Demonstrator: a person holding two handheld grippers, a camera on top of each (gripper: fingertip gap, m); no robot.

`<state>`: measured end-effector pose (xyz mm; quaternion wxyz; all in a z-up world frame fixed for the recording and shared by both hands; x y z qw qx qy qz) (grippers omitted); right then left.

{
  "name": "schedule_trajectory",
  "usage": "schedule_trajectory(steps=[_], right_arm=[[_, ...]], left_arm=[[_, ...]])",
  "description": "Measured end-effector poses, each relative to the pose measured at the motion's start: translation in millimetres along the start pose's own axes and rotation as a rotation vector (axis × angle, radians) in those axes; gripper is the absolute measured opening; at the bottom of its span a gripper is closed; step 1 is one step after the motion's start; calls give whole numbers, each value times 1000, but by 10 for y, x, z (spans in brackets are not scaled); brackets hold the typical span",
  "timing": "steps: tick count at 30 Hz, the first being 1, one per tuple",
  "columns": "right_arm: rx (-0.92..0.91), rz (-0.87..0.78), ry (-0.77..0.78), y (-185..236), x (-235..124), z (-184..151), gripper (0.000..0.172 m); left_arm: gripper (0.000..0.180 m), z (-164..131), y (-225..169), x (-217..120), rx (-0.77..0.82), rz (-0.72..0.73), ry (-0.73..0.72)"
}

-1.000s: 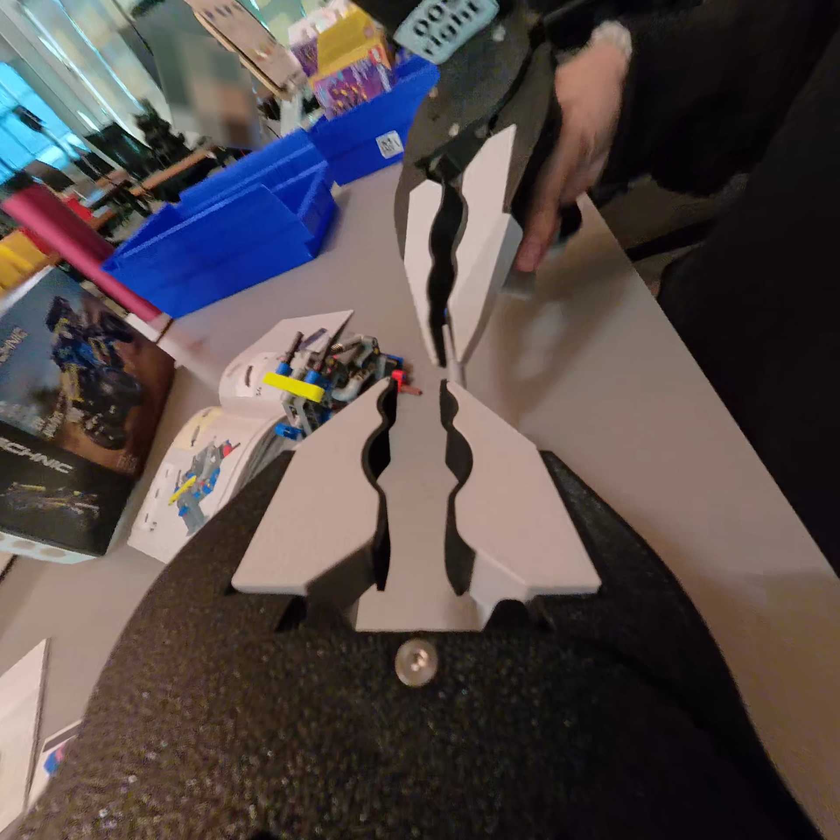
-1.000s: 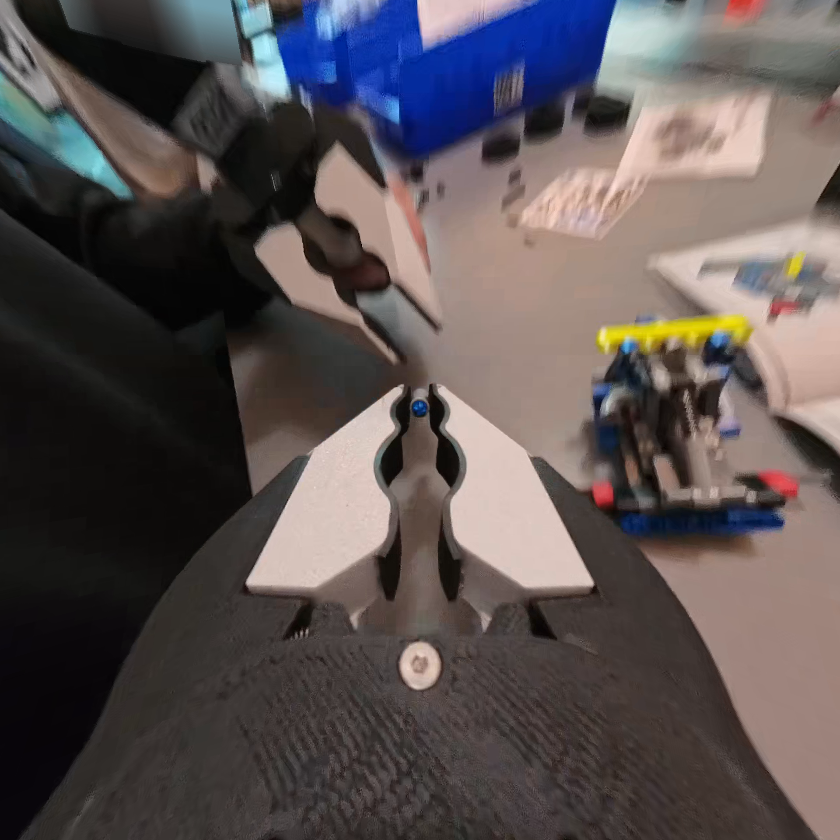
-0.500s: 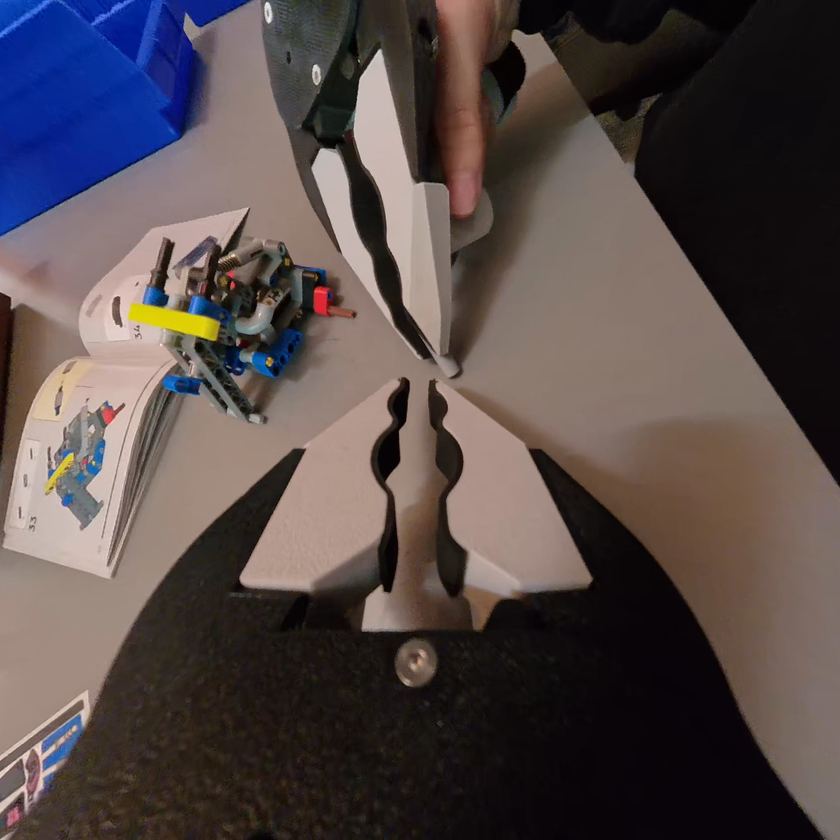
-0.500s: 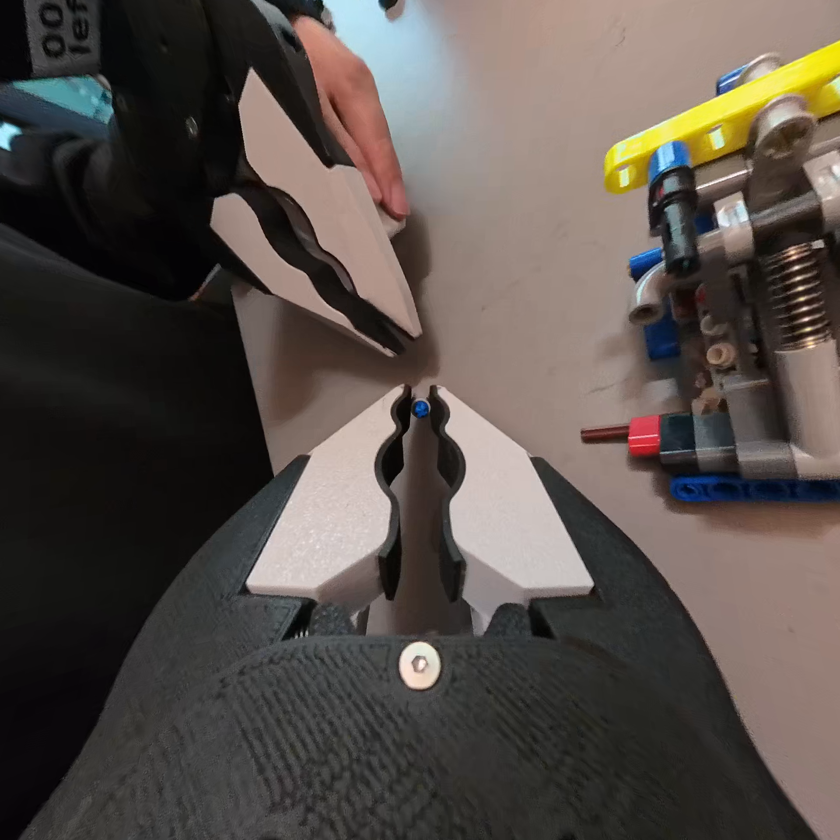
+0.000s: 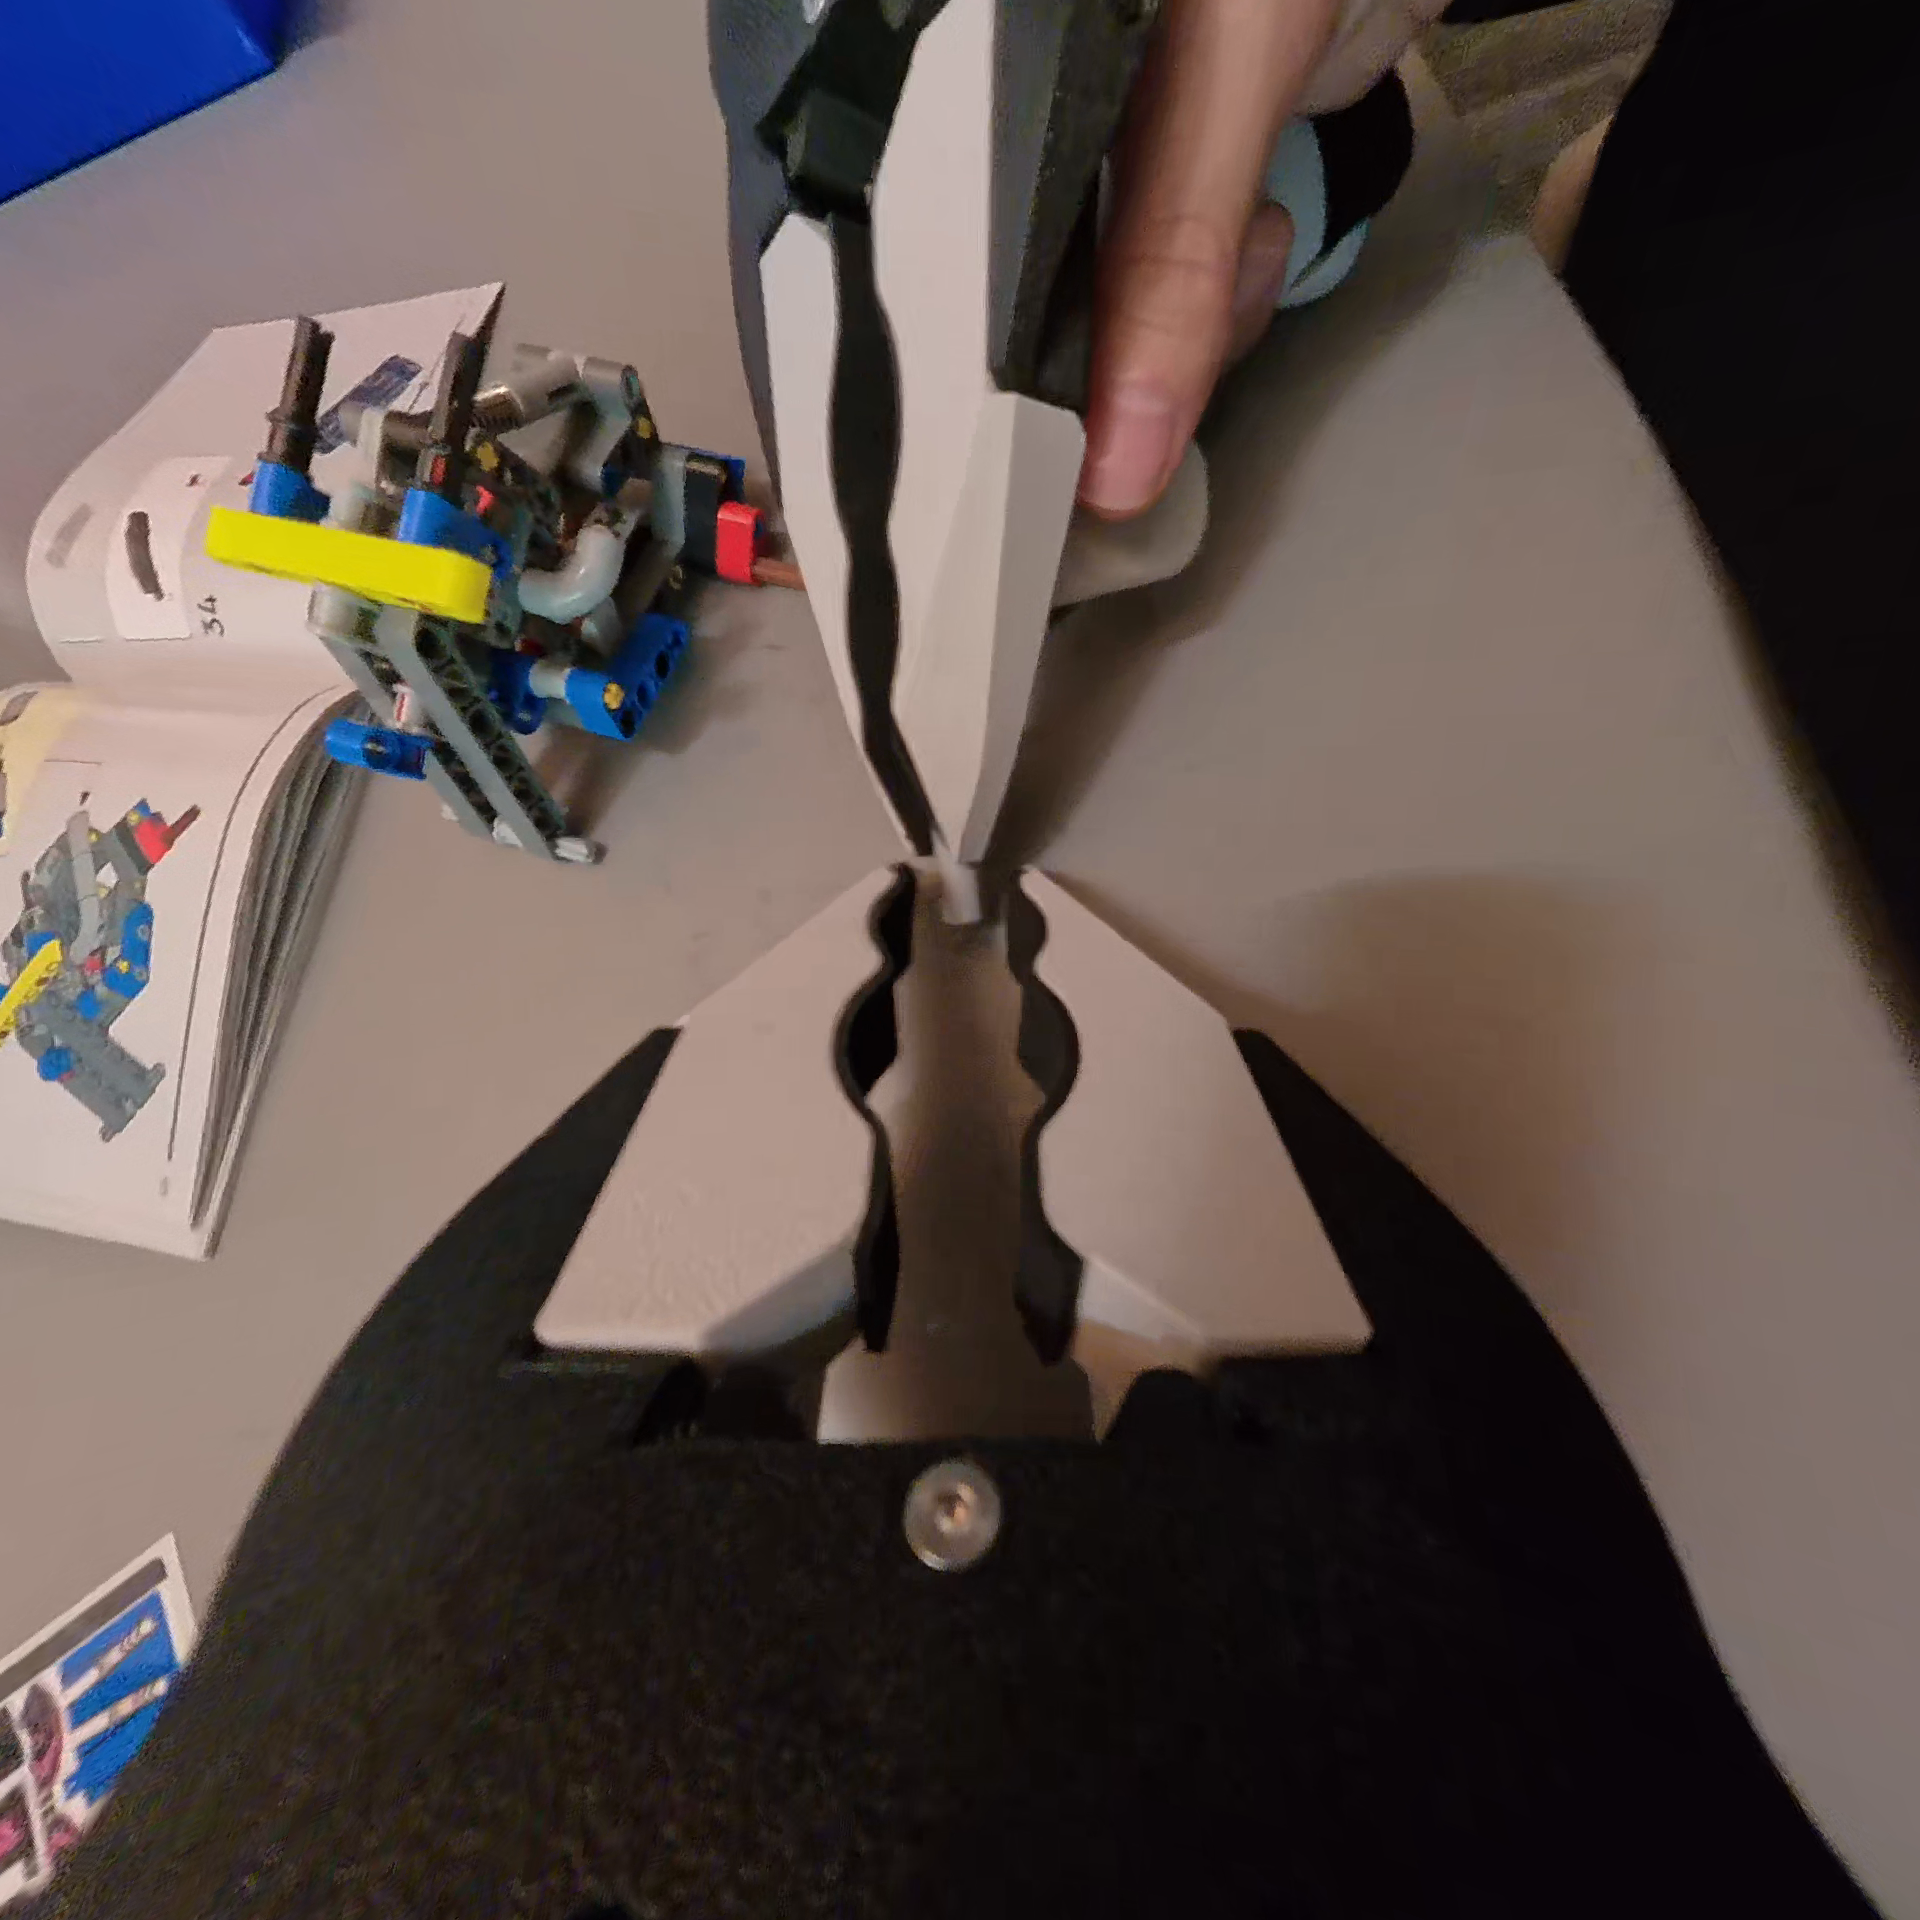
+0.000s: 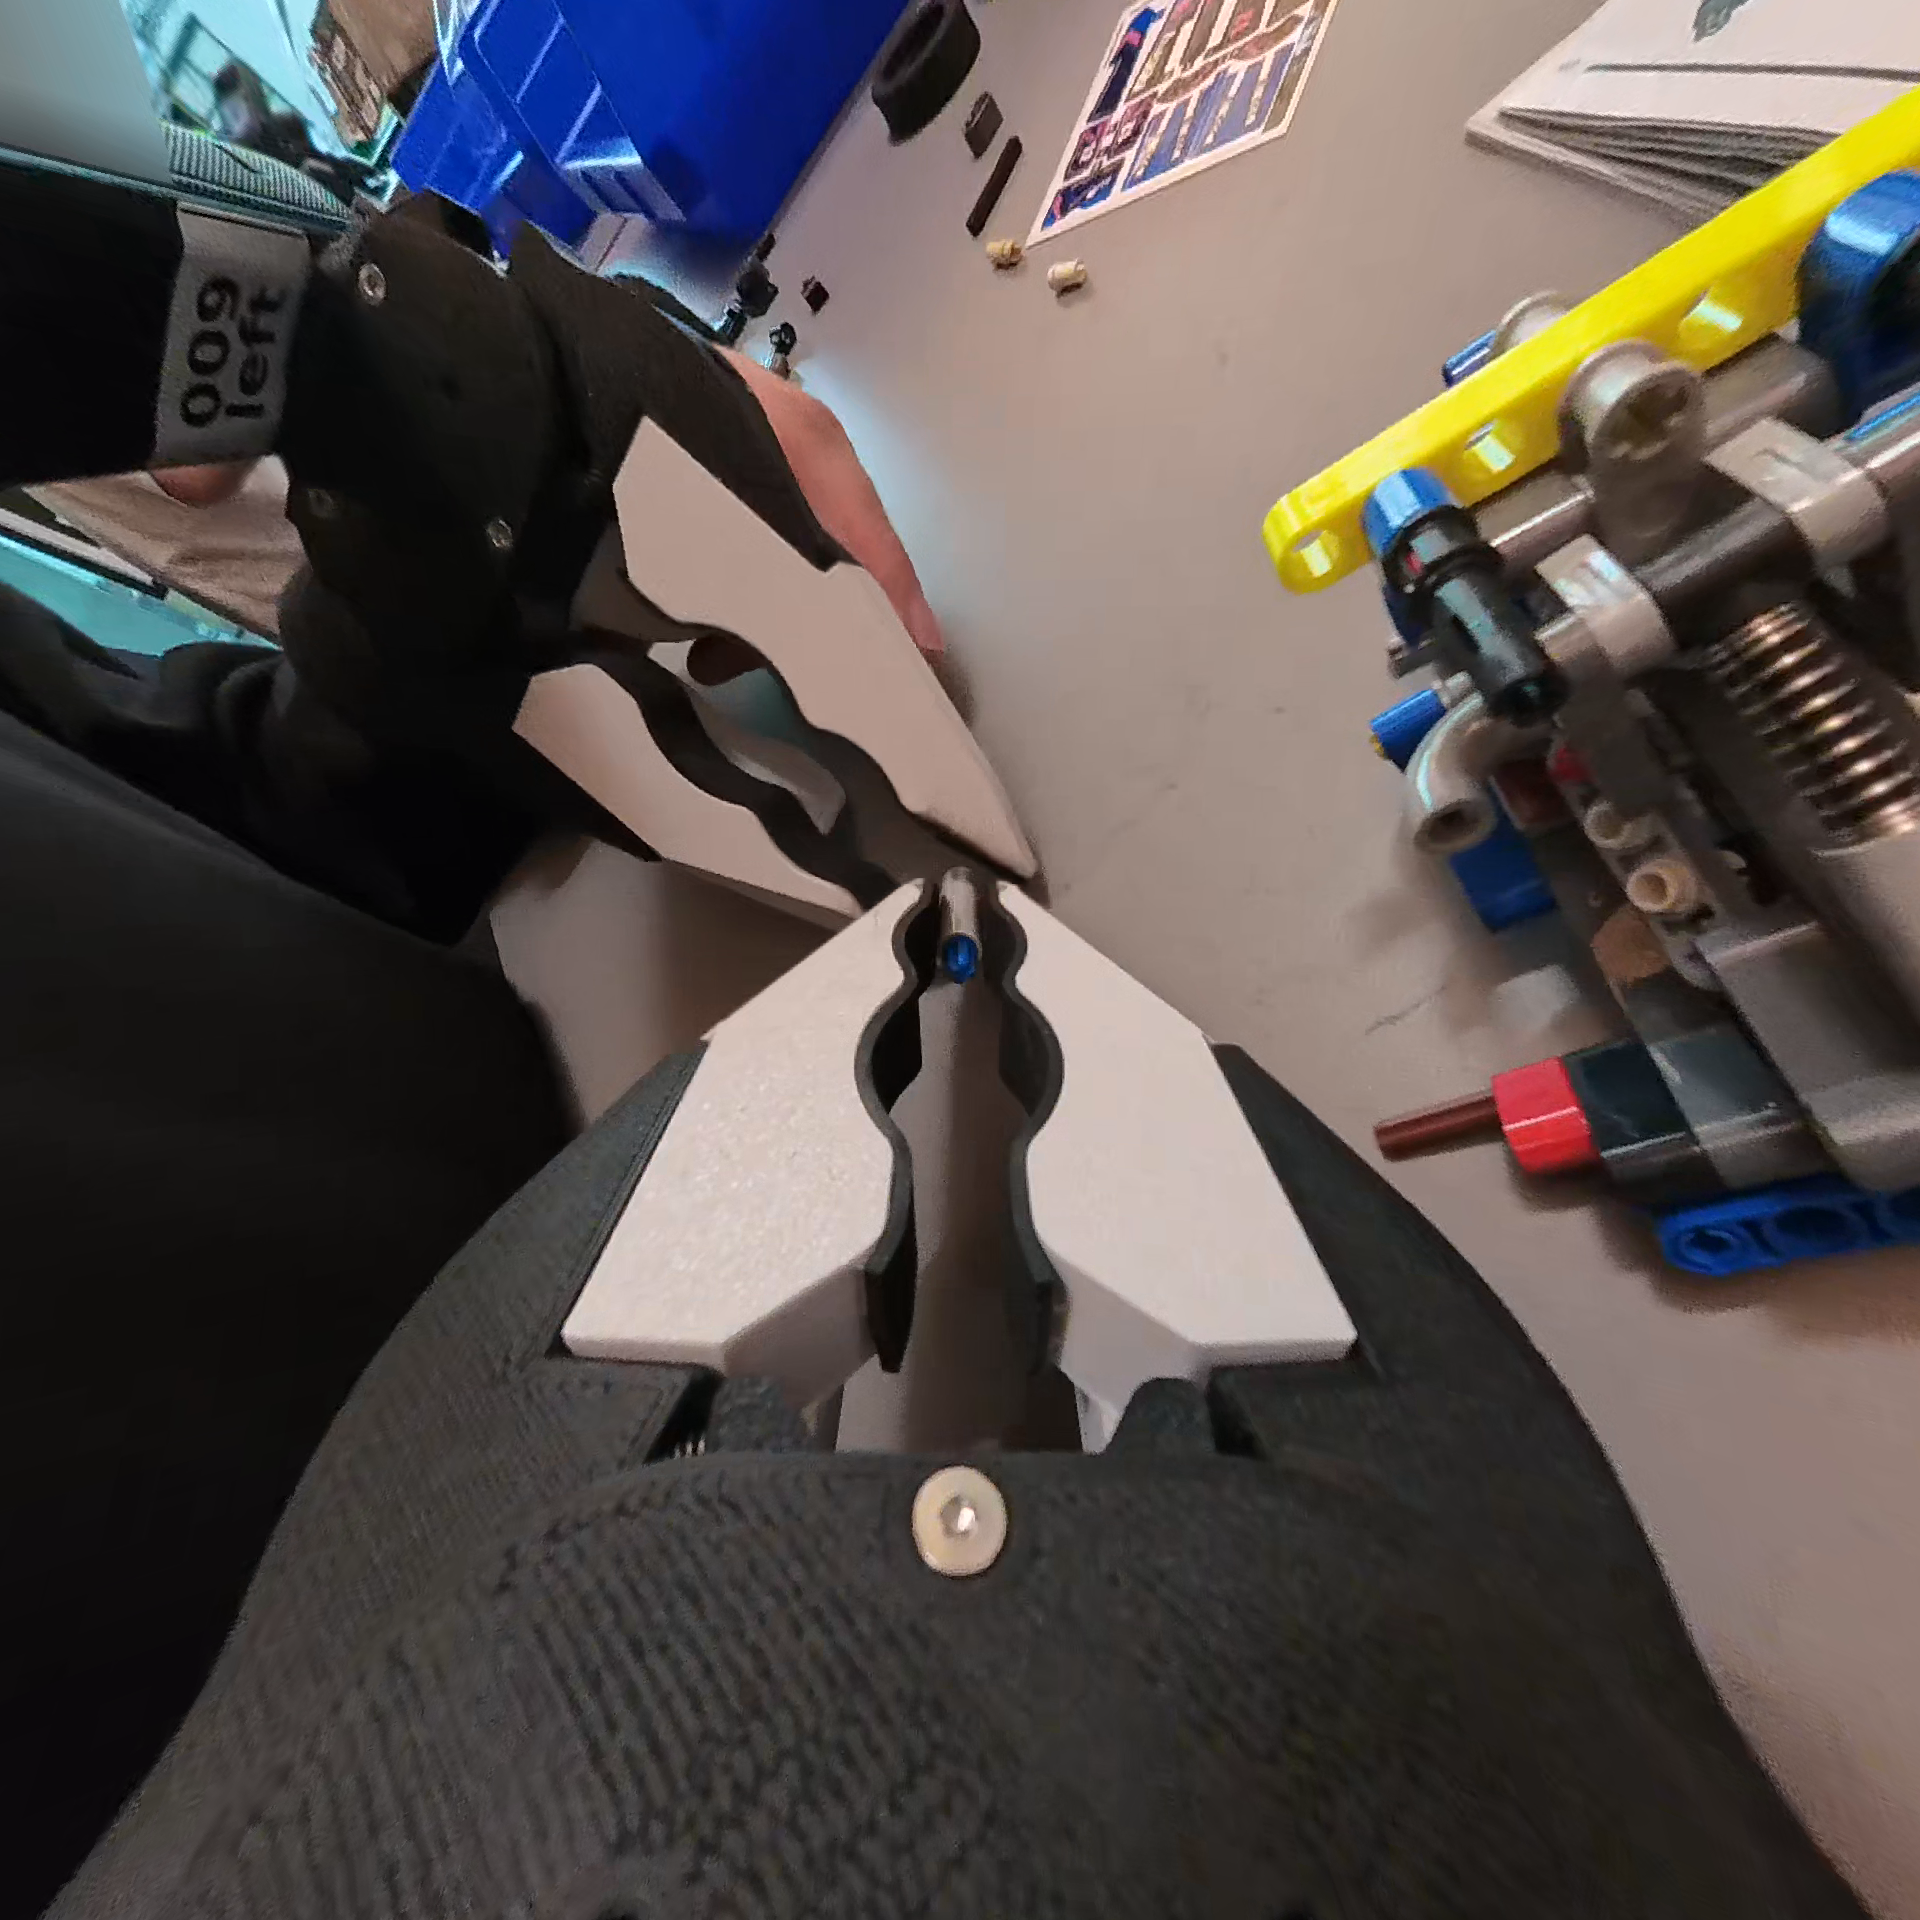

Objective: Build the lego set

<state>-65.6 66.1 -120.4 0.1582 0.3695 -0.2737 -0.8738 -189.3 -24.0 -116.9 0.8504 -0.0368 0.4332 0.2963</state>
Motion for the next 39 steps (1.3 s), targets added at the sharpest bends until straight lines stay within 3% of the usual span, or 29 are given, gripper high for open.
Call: schedule_trajectory(steps=[1, 5, 8, 11, 30, 39], right_arm=[[3, -6, 6, -3, 7, 1, 5], [-10, -5, 24, -6, 18, 9, 8], [-62, -39, 44, 8, -21, 20, 22], [-134, -132, 97, -5, -69, 16, 24], [-246, -210, 91, 54, -162, -143, 9], [-219, -252, 71, 35, -214, -177, 9]], left_arm=[[5, -1, 9, 8, 2, 14, 7], [5, -36, 30, -12, 1, 44, 10], [5, -105, 102, -54, -78, 80, 30], [5, -191, 152, -118, -194, 87, 38], [8, -51, 38, -30, -498, 138, 63], [21, 39, -11, -28, -517, 80, 101]])
Point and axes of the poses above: each gripper's, where its closed fingertips meet, x out along the fingers, z out of its top, y = z × x across the jaws, the point moved 10 cm from there along -x, back along the fingers, and after that the axes turned 9 degrees about y, right-handed, at the moved point
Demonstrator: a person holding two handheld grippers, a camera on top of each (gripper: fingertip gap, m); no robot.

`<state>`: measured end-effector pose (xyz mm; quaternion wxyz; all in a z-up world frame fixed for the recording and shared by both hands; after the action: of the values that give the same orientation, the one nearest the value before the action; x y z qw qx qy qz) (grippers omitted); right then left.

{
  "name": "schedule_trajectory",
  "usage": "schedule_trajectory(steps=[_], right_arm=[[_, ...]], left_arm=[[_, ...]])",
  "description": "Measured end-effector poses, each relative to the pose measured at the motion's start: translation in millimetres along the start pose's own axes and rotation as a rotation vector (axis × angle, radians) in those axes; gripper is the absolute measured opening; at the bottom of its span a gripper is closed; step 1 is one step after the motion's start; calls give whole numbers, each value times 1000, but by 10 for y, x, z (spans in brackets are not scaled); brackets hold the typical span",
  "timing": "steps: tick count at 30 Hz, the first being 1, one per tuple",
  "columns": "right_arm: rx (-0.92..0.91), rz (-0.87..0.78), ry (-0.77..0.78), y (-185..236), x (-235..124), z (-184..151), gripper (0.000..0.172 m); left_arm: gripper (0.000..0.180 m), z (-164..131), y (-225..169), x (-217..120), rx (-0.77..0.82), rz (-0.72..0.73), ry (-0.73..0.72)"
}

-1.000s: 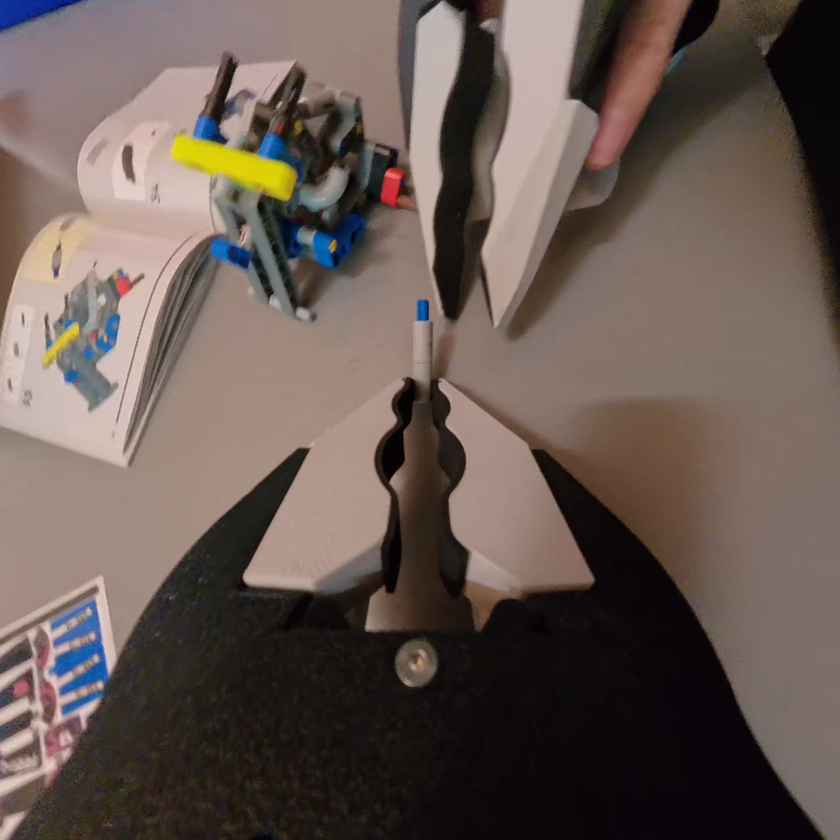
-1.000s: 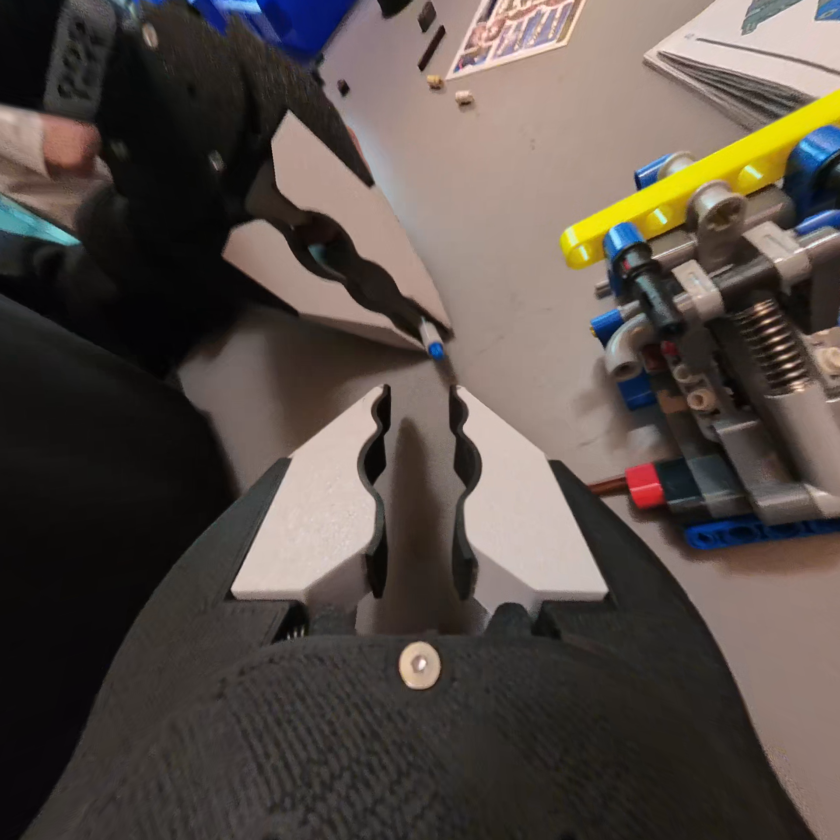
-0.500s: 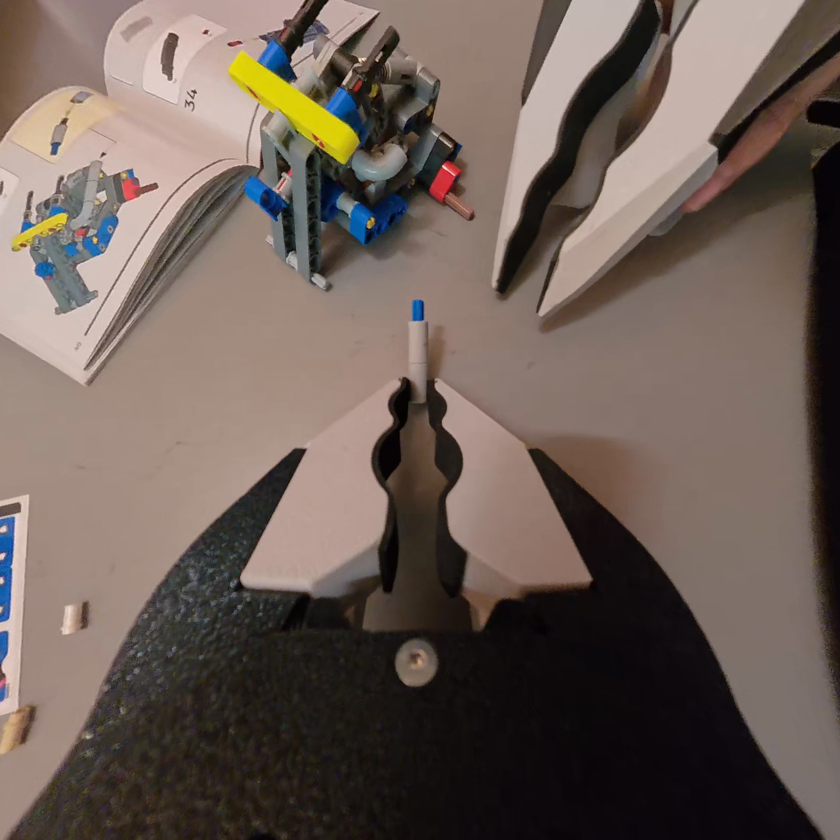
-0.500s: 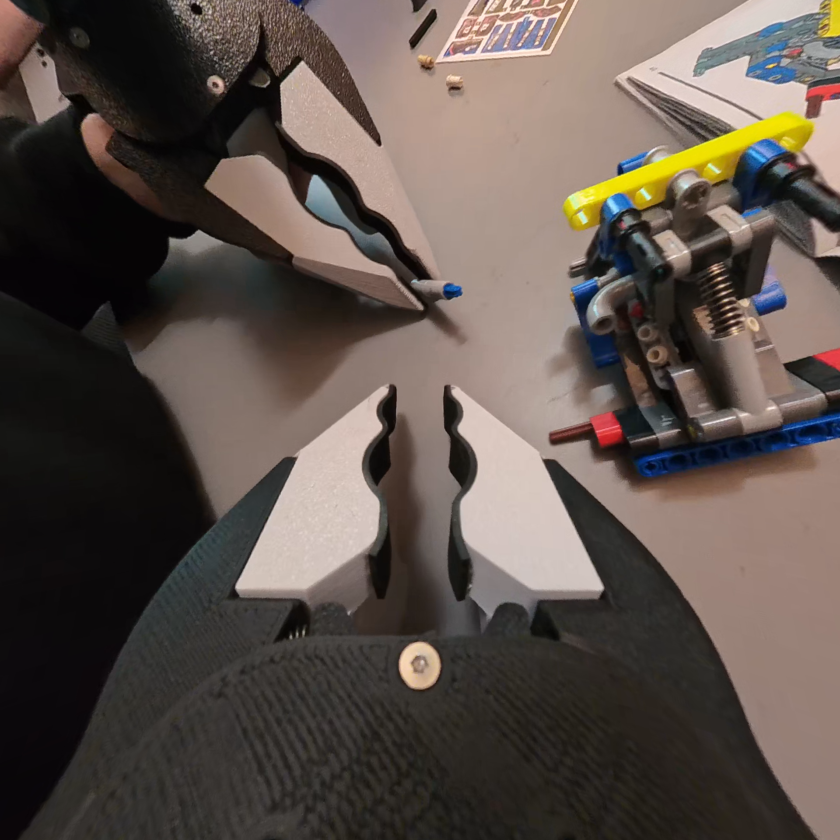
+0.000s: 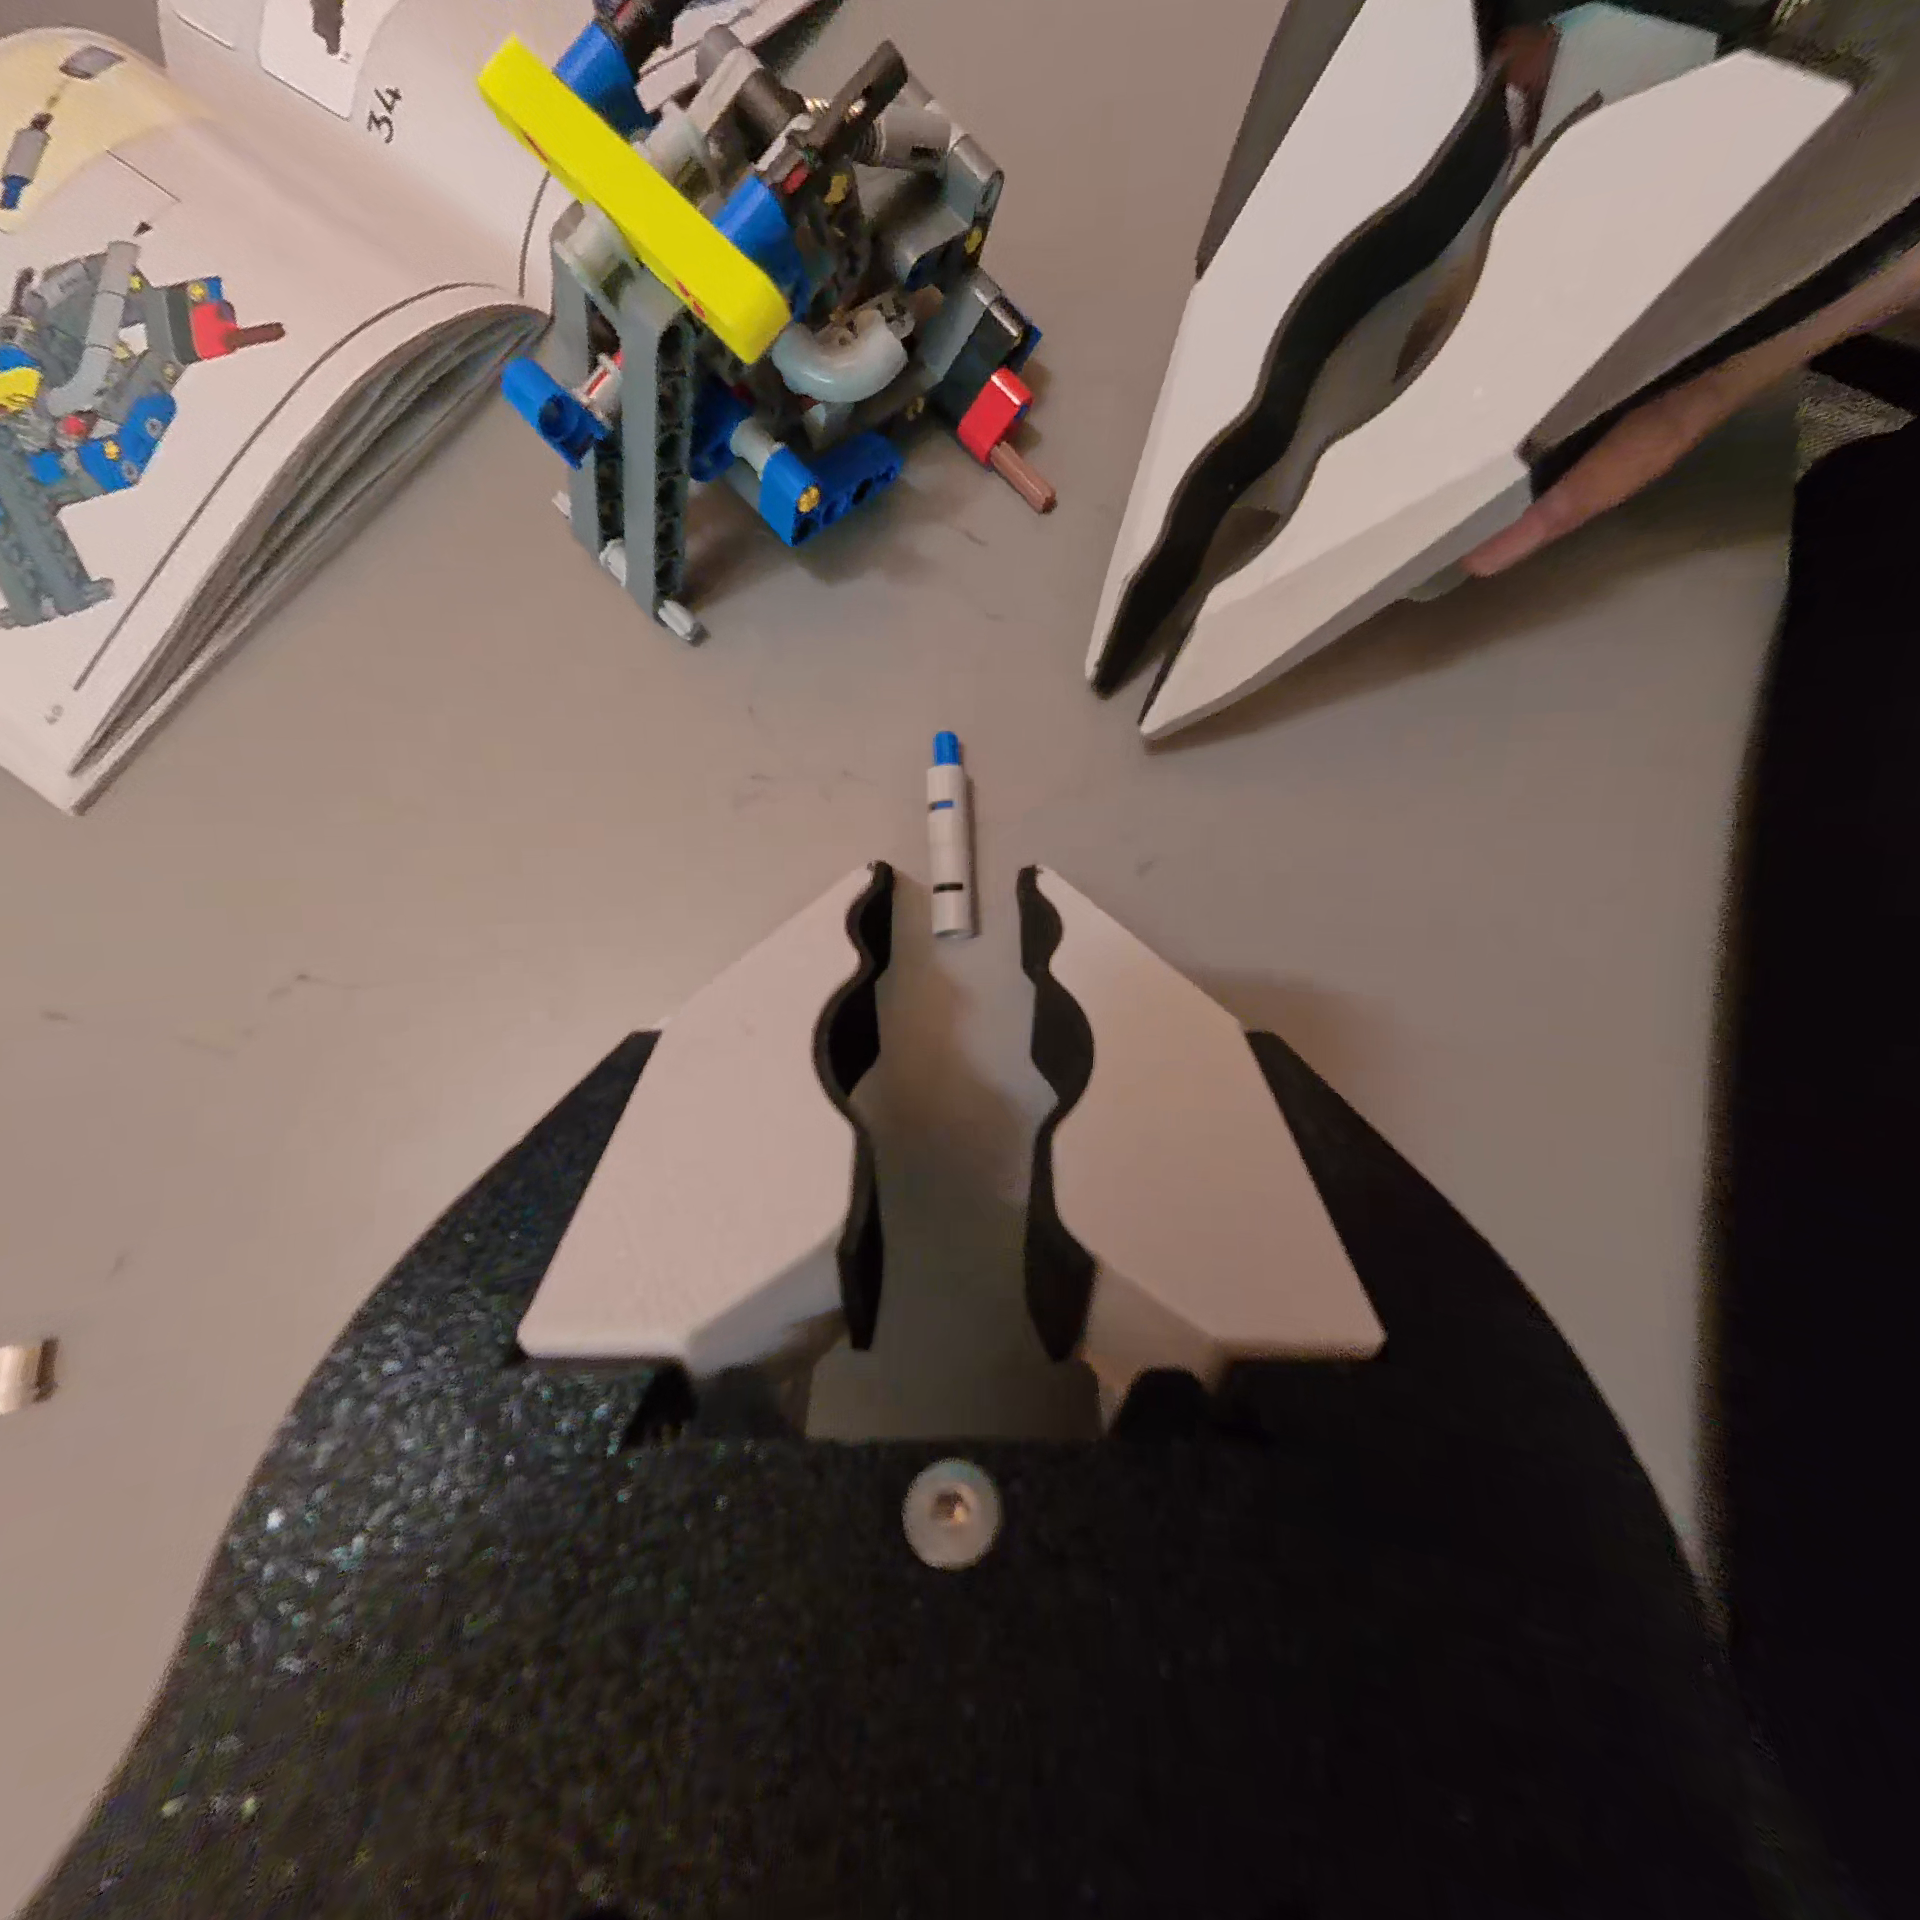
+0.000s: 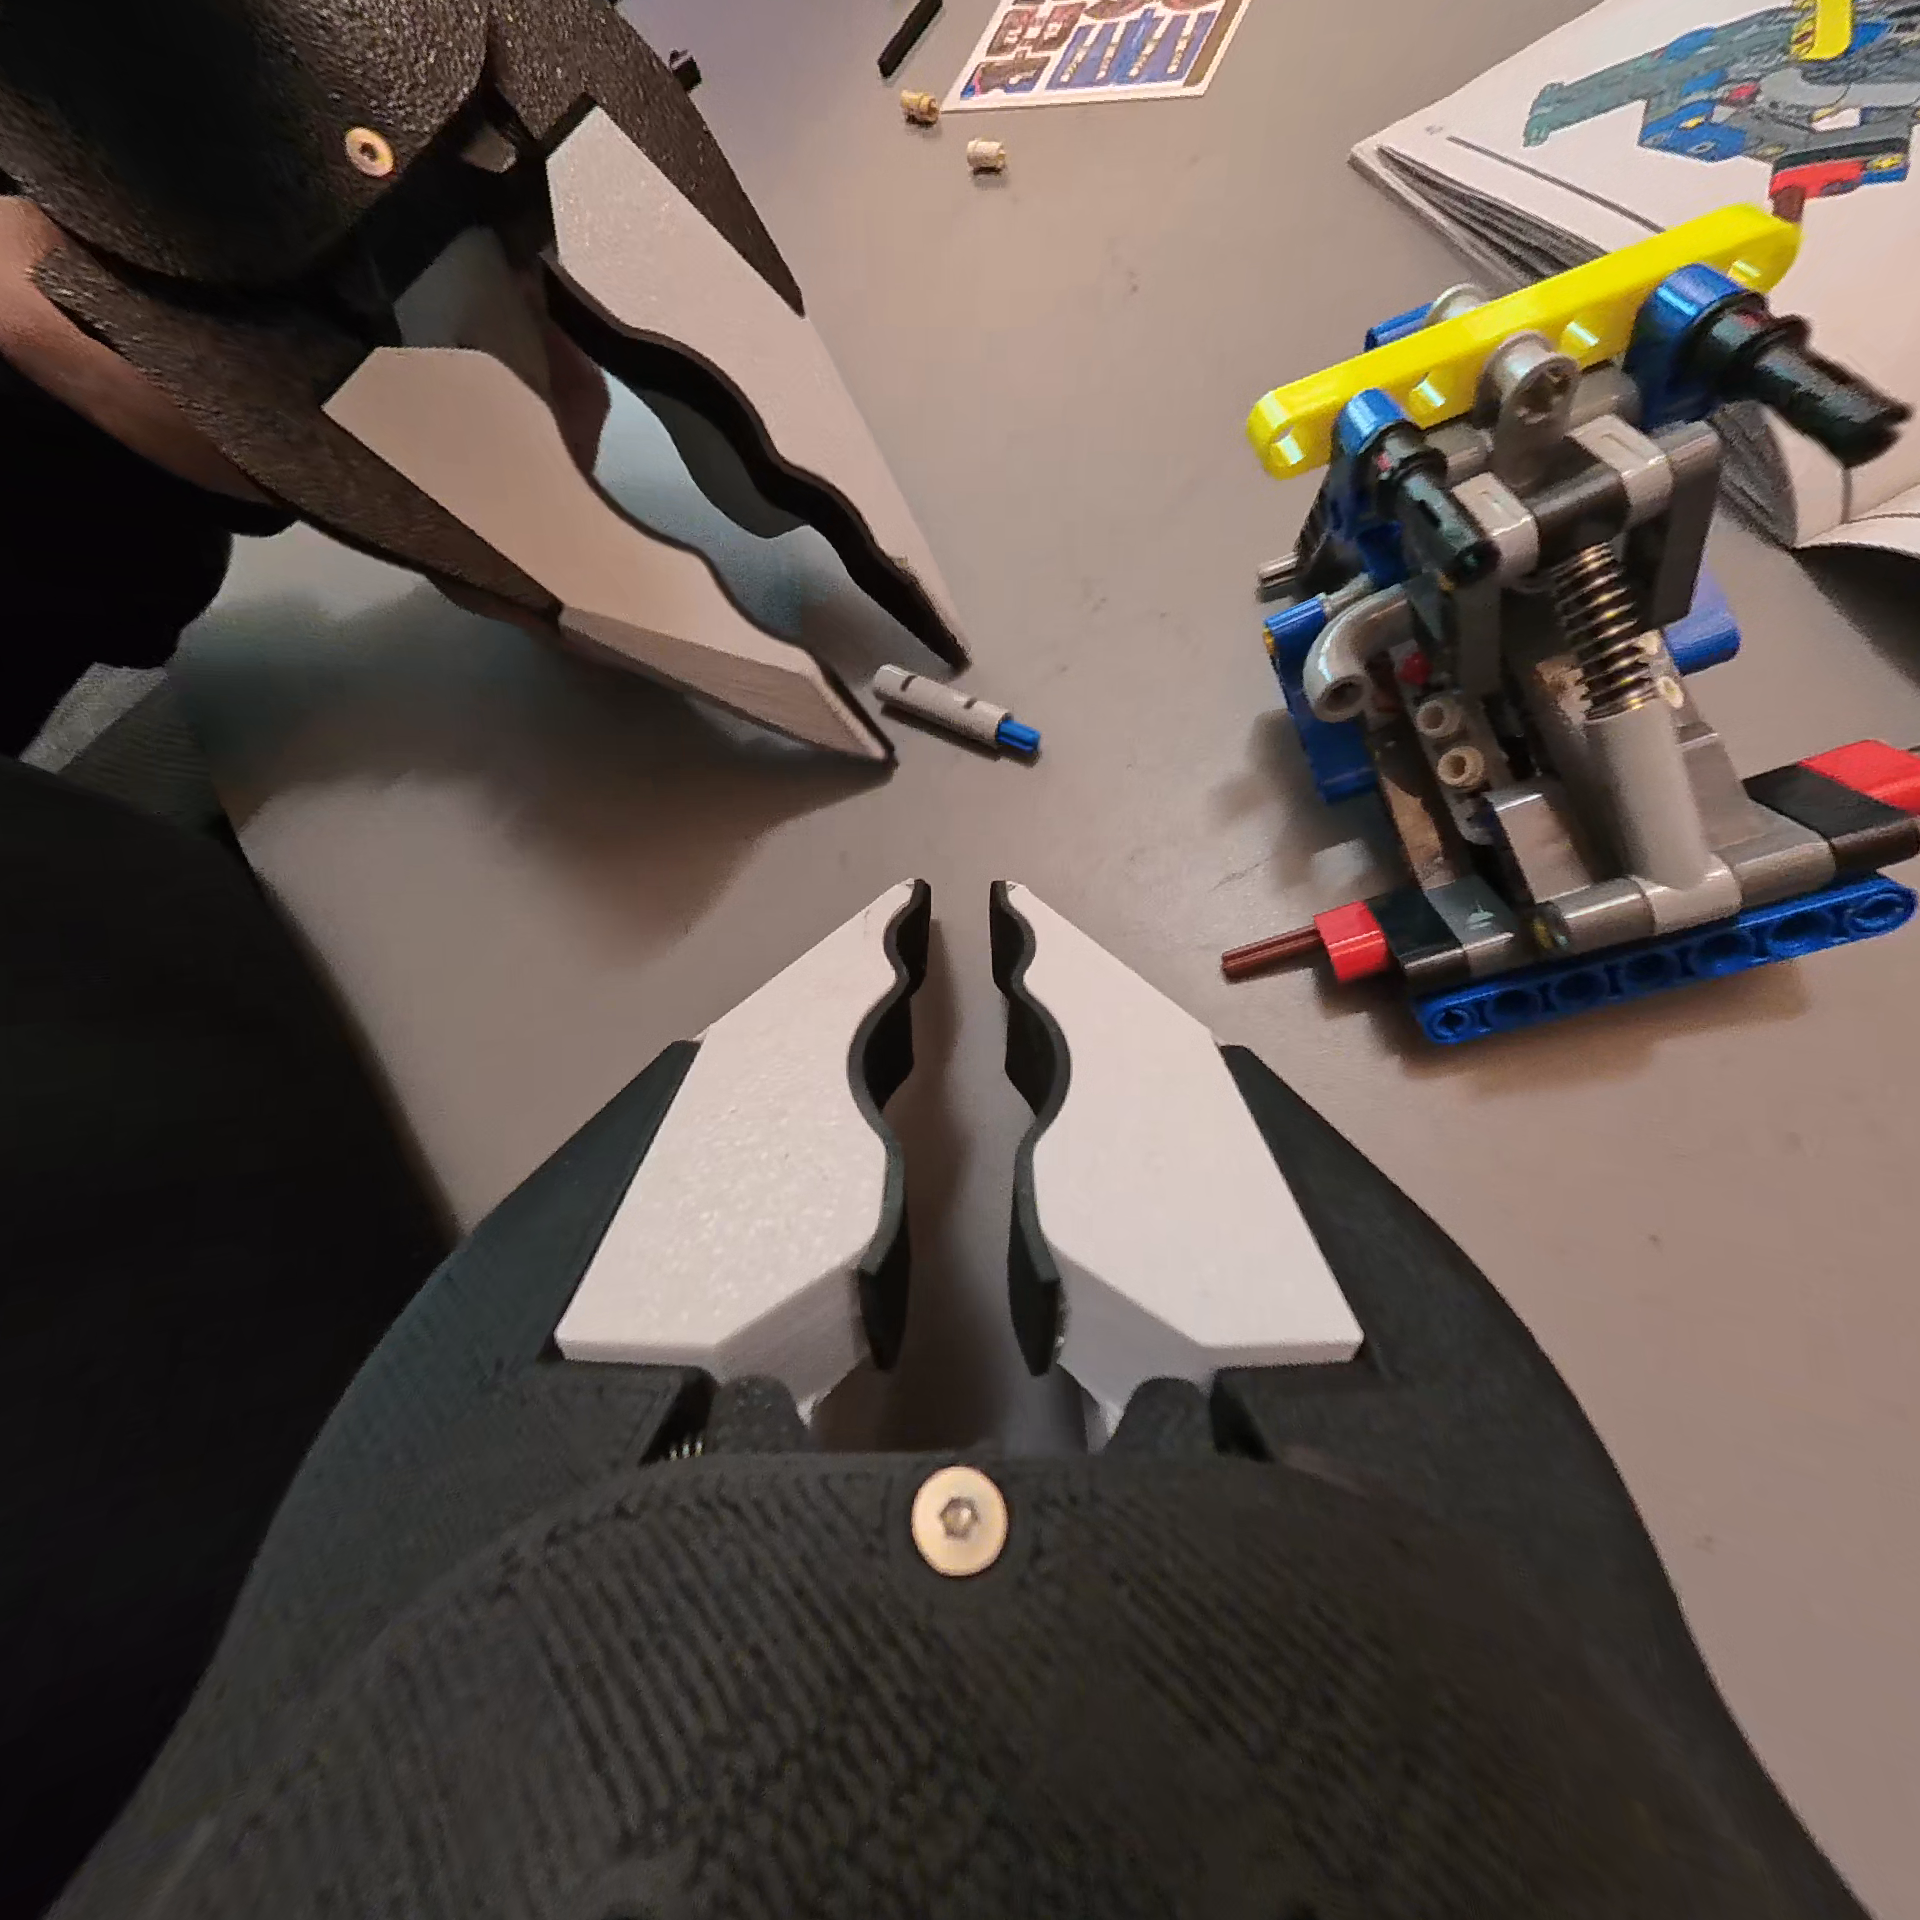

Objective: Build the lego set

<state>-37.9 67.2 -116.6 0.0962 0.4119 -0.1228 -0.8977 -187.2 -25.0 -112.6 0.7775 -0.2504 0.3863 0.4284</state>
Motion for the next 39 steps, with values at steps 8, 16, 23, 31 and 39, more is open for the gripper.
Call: schedule_trajectory(steps=[8, 16, 23, 31, 39], right_arm=[[20, -4, 11, 67, 98, 63, 0], [-24, -44, 20, 87, 159, 137, 4], [-19, -47, 68, 141, 67, 106, 19], [9, -92, 61, 129, 94, 136, 20], [-47, -189, 98, 186, 115, 157, 13]], left_arm=[[19, 19, -102, -5, 58, -54, 33], [14, 29, -137, 33, 31, -129, -3], [17, 13, -200, 41, 56, -212, -18], [21, 19, -220, 77, 60, -233, -54], [20, 48, -254, 99, 92, -253, -48]])
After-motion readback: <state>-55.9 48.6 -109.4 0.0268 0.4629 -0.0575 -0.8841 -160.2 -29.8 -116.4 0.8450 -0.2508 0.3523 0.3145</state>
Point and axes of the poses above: each gripper's, where its closed fingertips meet, x out along the fingers, z out of its top, y = z × x across the jaws, the point moved 10 cm from there along -x, back along the fingers, and after that the axes turned 9 degrees about y, right-handed, at the moved point
